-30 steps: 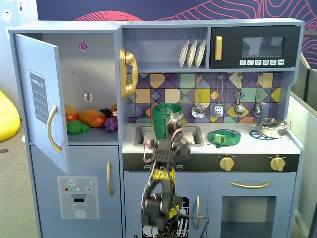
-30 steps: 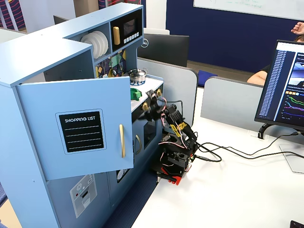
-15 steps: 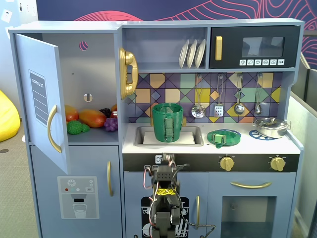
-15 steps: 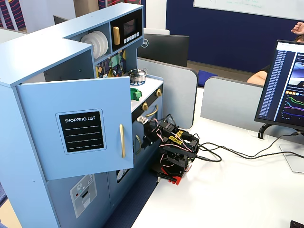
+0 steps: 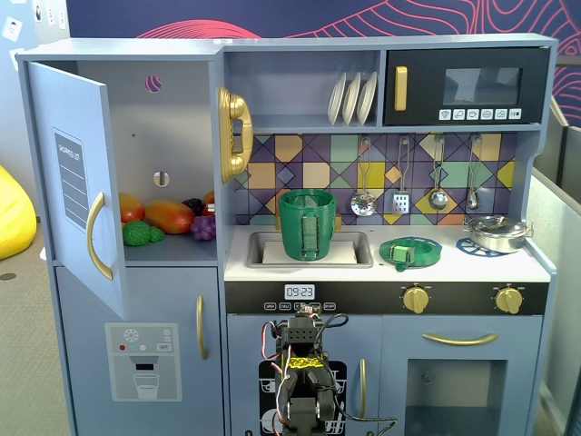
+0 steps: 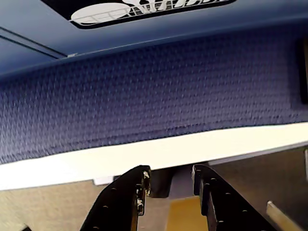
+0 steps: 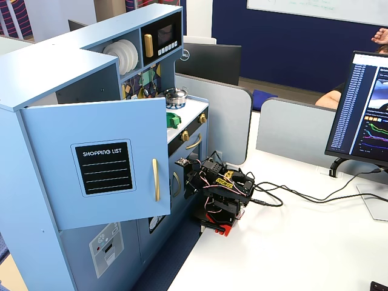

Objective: Take off the lid from the green recipient and place it on the counter

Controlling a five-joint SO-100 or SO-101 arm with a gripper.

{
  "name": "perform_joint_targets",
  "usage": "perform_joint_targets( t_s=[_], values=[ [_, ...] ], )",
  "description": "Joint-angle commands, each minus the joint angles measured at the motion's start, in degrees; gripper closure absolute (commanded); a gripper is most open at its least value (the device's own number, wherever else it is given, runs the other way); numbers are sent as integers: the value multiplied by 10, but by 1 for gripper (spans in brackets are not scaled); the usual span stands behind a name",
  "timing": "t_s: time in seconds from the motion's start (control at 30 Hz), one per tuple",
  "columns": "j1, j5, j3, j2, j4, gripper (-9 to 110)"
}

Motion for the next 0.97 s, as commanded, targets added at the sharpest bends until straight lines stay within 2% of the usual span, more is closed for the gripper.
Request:
perform_joint_targets(
  t_s=[0.0,0.93],
  values=[
    [13,-11,-2,1,101,100],
    [22,-23,-2,2,117,99]
  ],
)
